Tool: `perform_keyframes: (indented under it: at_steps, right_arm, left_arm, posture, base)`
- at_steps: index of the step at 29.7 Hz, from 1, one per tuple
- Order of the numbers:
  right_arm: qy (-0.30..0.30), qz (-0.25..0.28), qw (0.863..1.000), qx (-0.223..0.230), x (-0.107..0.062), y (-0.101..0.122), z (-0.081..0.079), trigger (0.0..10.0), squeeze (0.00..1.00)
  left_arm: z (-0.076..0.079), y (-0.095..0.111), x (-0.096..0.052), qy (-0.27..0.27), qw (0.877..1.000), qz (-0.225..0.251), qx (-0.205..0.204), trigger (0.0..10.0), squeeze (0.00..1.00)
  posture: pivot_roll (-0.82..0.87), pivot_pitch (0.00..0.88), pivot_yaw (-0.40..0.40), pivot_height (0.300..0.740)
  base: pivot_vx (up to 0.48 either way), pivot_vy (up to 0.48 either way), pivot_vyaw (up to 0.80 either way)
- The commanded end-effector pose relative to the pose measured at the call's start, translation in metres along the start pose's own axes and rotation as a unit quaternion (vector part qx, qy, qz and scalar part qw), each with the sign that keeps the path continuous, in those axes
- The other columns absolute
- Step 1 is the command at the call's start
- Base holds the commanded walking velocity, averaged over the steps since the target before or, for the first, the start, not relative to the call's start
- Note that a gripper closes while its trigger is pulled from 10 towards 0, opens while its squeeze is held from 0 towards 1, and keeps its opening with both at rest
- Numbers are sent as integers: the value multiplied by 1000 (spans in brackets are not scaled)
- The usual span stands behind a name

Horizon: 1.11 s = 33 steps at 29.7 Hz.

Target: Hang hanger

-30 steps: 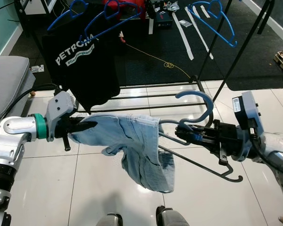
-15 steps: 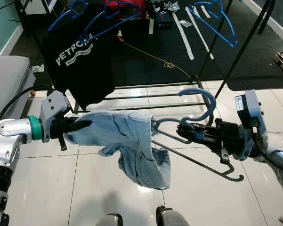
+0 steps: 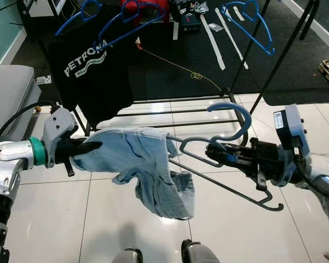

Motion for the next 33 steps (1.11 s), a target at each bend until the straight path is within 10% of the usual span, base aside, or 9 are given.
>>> perform_keyframes:
  at_steps: [1,2,3,9,10,25,31,32,33]
  right_arm:
    - [-5,16,1000,-19,-4,9,4,10000,0]
    - [-5,16,1000,-19,-4,9,4,10000,0]
    - [-4,16,1000,-19,-3,10,4,10000,0]
    - [-4,17,1000,-20,-3,10,4,10000,0]
    - [-4,18,1000,-20,-3,10,4,10000,0]
    - [-6,21,1000,-21,-2,10,5,10000,0]
    - [-3,20,1000,-20,-2,9,5,10000,0]
    - [-2,21,1000,-20,-1,9,5,10000,0]
    - [-2,21,1000,-20,-1,9,5,10000,0]
  left_arm:
    - [0,0,-1,3,1000,-3,2,10000,239]
    - [0,0,-1,3,1000,-3,2,10000,239]
    - [-1,3,0,4,1000,4,-1,10000,1000]
    - [-5,12,0,17,1000,24,11,10000,1000]
    - [-7,15,-1,22,999,29,15,10000,0]
    - [-41,47,-29,114,989,72,60,10000,0]
    - [-23,71,-20,20,992,104,68,10000,0]
    - [-14,76,-12,-4,991,111,76,10000,1000]
    - [-14,76,-12,-4,991,111,76,10000,1000]
  posture:
    - [-67,87,58,740]
    - [-67,87,58,740]
    - [-67,87,58,740]
    - [-66,86,59,740]
    - [-66,85,59,740]
    - [-58,87,59,740]
    - [-54,87,62,740]
    - [-56,88,62,740]
    - [-56,88,62,740]
  base:
    - [0,0,0]
    - [0,0,0]
    - [0,0,0]
    - [0,0,0]
    - [0,0,0]
    - [0,0,0]
    - [0,0,0]
    - [0,0,0]
    - [0,0,0]
Point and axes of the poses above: a point about 5 cm out from each wrist's last joint towards the gripper, its own x axis pointing out of the wrist towards the gripper, its own y axis along the axis of the wrist's last joint, z = x × y, the point moved 2 cm from there along x, pointing out of the wrist towards the gripper, and after that the axes turned 14 degrees about -x, right-handed, at the moved point
